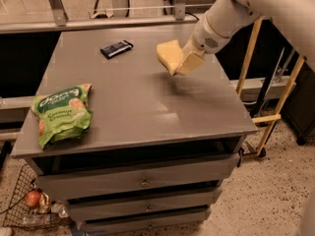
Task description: Move sponge near rxbar blueberry
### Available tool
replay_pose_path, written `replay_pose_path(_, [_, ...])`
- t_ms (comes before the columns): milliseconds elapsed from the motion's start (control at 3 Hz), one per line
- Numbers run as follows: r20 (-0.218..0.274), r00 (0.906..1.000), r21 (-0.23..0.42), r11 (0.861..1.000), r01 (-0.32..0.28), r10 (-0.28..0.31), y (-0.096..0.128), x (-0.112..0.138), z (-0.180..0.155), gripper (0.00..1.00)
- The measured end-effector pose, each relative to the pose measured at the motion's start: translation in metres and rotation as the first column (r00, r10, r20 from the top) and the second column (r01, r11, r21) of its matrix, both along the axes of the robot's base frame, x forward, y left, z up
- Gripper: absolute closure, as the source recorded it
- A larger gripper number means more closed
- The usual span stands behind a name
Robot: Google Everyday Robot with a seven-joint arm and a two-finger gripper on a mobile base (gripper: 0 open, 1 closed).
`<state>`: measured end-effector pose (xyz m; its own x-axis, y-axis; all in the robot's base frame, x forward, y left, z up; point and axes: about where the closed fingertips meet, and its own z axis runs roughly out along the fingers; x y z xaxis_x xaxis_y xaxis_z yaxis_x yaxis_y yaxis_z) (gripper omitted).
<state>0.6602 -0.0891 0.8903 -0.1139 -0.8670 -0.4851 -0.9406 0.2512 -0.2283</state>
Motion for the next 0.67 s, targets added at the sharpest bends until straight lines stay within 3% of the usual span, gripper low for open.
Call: replay_pose_path(667, [0.061, 0.9976, -0.042, 0.999, -0.029, 0.032, 0.033, 0.091, 0.004, 1.0])
